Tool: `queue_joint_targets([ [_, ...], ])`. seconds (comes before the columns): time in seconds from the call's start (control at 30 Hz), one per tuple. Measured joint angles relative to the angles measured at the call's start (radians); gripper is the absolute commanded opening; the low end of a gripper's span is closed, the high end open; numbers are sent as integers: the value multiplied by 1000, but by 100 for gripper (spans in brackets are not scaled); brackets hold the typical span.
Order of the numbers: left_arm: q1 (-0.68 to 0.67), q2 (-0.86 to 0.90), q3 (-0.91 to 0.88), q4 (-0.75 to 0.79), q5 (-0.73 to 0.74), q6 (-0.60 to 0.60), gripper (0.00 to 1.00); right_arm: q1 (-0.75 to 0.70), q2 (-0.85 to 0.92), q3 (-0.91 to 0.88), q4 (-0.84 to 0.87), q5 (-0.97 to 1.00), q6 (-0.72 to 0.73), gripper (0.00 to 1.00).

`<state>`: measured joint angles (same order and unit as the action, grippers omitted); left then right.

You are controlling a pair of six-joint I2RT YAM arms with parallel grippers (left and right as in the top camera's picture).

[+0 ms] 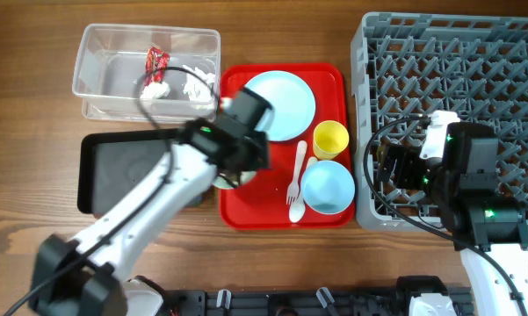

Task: Sort waste into correct bins and load items into the dishwasher rack
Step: 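Grasp the green bowl with rice using the left gripper, then tip the green bowl over the black tray to pour out rice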

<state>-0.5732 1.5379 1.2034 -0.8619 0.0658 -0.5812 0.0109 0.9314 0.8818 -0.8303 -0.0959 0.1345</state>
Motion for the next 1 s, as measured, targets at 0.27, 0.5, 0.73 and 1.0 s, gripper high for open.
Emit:
queue_joint_targets([
  [0.27,325,-57,-2,-51,173,129,4,0,0,0,0,0,0,100],
  [0.5,618,-55,-41,-39,505,315,4,0,0,0,0,0,0,100],
  [0.73,854,9,-137,-32,826,474,4,0,0,0,0,0,0,100],
  [1.0,1003,121,-182,-40,1151,604,4,0,0,0,0,0,0,100],
])
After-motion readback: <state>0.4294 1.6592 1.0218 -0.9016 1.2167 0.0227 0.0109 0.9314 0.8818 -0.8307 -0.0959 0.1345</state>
